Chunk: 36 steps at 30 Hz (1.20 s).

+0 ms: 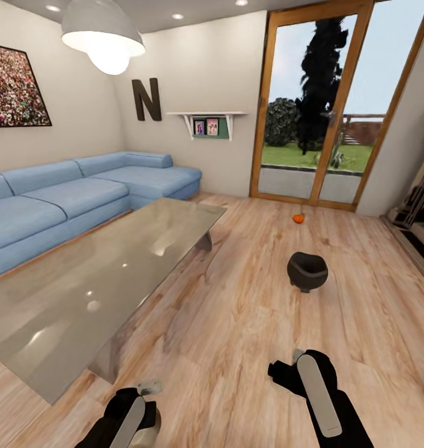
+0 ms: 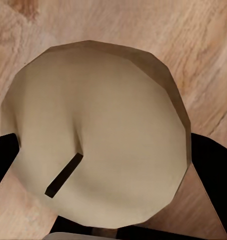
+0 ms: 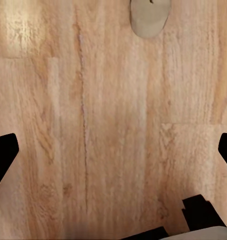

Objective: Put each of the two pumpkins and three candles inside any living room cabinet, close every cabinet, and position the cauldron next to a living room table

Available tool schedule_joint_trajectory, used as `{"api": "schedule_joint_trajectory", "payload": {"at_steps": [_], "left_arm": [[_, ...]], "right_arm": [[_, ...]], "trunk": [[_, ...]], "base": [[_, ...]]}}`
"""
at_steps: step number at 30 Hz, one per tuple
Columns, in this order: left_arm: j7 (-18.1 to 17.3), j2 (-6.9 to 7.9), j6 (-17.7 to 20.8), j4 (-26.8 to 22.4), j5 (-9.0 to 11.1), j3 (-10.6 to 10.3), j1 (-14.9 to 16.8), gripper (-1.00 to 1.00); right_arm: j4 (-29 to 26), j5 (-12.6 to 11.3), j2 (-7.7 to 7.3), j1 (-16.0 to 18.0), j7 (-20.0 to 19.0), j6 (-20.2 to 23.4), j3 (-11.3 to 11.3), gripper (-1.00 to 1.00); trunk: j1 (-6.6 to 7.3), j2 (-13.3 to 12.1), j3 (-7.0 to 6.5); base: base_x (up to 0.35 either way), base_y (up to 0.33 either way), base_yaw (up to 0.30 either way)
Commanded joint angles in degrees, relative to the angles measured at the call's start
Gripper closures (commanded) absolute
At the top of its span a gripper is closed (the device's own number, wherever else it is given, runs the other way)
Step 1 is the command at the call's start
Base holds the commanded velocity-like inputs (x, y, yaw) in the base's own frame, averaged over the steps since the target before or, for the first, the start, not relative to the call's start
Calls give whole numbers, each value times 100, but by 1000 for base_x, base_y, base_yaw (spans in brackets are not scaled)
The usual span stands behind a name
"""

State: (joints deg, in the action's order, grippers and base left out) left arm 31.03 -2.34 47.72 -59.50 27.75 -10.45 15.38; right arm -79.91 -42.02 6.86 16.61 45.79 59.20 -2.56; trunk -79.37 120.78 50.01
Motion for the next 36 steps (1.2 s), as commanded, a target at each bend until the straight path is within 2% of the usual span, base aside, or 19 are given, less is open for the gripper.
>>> {"api": "schedule_joint_trajectory", "payload": {"at_steps": [1, 10, 17, 27, 31, 36], "left_arm": [[0, 0, 2, 0, -6, 0, 0, 100], [0, -3, 1, 0, 2, 0, 1, 100], [-14, -3, 4, 0, 3, 0, 0, 100], [-73, -3, 1, -42, 32, 24, 1, 100], [-92, 4, 1, -83, 61, 71, 1, 100], [-106, 12, 26, -255, 77, 105, -3, 100]], "right_arm": [[1, 0, 0, 0, 0, -2, -3, -100], [57, 5, -8, 0, 0, -13, -16, -100], [196, 17, -9, 0, 0, -14, -16, -100], [220, 14, -14, 0, 0, -14, -19, -100], [279, -4, -162, -3, -3, -140, -23, -100], [738, 4, -328, 36, -8, -524, -25, -100]], "trunk": [[0, 0, 0], [0, 0, 0], [0, 0, 0], [0, 0, 0], [-44, 80, 36], [-154, 281, 126]], "base": [[328, 0, 0], [328, -14, 0], [267, -198, 0], [48, -81, 0], [1, -2, 0], [0, 0, 0]]}}
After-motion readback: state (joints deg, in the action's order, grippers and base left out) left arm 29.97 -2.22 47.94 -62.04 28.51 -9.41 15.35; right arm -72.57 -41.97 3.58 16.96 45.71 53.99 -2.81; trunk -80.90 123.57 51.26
